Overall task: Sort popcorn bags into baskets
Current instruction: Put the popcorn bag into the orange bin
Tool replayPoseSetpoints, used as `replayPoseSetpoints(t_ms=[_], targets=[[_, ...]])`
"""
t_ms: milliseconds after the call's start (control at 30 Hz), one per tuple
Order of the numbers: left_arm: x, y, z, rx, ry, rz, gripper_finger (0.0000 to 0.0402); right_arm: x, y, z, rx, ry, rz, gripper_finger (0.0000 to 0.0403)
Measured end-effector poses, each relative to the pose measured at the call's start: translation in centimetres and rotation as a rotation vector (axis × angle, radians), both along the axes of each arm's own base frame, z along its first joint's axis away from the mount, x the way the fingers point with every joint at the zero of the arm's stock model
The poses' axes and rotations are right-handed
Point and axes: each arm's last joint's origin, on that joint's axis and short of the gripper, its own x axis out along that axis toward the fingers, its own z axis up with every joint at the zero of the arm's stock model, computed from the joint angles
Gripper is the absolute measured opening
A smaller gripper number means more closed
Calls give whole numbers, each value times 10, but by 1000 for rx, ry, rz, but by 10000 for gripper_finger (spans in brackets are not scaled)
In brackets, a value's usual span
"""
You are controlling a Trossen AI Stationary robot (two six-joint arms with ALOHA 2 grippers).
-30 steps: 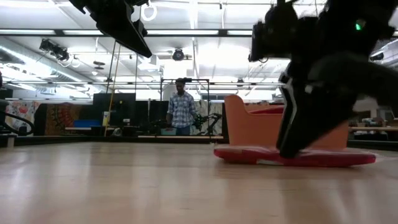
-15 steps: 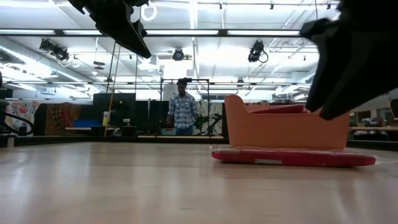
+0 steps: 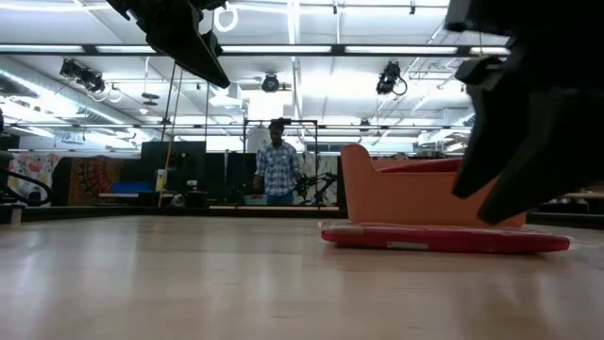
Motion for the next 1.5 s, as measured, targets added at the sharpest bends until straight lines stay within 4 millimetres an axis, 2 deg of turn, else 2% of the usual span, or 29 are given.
replayPoseSetpoints(t_ms=[267,567,833,1067,1233,1433,1500], targets=[[0,0,0,-4,4,4,116,7,-10,-3,-41,-5,-30,230],[0,0,0,-3,2,4,116,5,-19,-23,-1,-36,-30,225],[0,0,0,-4,2,4,116,2,-24,-28,-22,-36,-30,220],[0,0,0,-3,1,4,116,2,-29,-30,-52,13,13,172],[0,0,0,-3,1,4,116,3,-31,-31,-21,45,22,112],[0,0,0,-3,1,4,116,2,-31,-31,-39,51,22,22],[0,0,0,-4,1,4,116,4,-31,-30,-36,49,19,9]])
